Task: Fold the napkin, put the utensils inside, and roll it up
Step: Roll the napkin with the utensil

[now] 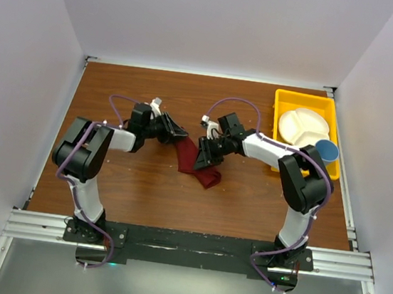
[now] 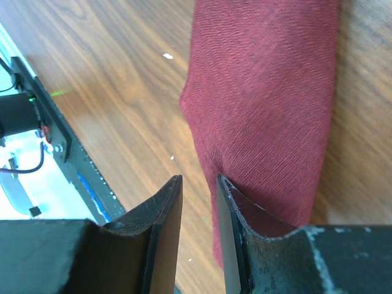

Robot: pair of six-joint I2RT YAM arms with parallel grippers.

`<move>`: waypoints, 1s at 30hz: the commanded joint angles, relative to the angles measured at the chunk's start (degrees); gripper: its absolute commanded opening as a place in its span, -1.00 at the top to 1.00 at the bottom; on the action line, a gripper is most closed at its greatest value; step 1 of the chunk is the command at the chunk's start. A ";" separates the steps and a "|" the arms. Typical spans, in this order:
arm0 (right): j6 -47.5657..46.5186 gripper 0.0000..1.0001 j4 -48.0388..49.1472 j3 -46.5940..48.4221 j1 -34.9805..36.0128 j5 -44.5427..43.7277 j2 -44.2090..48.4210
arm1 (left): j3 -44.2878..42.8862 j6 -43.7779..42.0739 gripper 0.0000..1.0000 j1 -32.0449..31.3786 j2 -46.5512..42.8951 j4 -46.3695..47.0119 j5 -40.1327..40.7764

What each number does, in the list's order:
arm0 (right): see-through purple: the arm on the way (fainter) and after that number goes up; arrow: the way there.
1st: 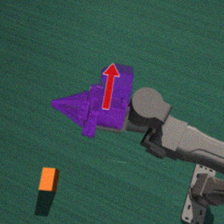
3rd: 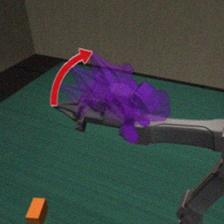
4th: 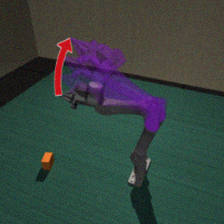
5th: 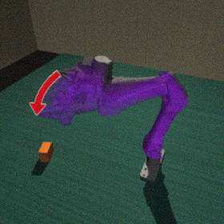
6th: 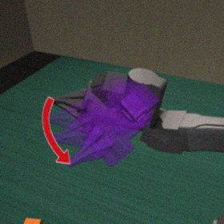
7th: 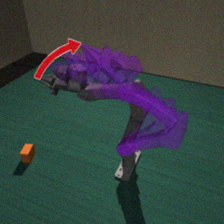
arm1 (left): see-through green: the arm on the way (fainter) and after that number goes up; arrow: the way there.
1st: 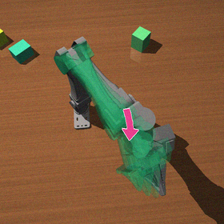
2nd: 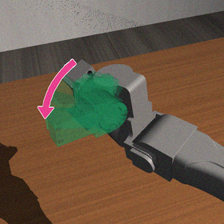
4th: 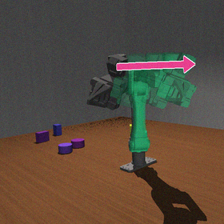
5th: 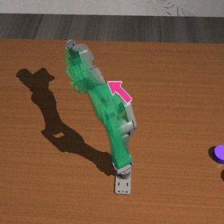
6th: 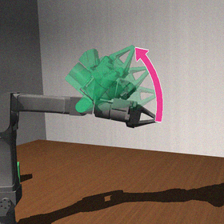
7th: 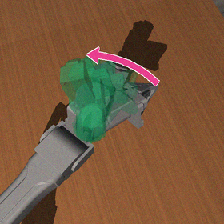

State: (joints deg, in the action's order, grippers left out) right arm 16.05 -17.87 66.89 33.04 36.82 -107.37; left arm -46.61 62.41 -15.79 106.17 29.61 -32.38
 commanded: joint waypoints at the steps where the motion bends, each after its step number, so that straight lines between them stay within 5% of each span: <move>1: -0.32 0.34 -3.05 3.77 0.19 -0.34 4.80 | -3.49 0.17 0.35 1.46 -2.64 1.24 -0.58; 13: -2.43 0.36 -1.03 -3.34 -0.87 -4.21 2.96 | -3.14 -2.99 0.35 2.96 5.10 1.25 0.91; 22: -2.52 0.30 -5.07 1.92 -0.87 -2.37 6.55 | -11.82 -11.69 0.31 3.49 1.15 -10.26 2.76; 25: -3.83 0.07 -8.40 6.57 -0.96 -5.34 6.65 | -14.55 -13.89 0.29 3.49 -3.68 -15.53 3.99; 26: -4.36 -0.24 -9.19 9.19 -0.96 -6.57 6.30 | -14.82 -14.33 0.28 3.49 -6.65 -18.24 5.38; 30: -7.78 -0.77 -13.85 16.59 -0.87 -11.67 1.56 | -14.04 -15.83 0.23 3.75 -15.19 -23.44 8.56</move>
State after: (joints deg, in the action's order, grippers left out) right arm 12.34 -26.94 75.55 32.18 30.26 -104.36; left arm -58.41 51.00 -12.75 101.16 12.32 -27.57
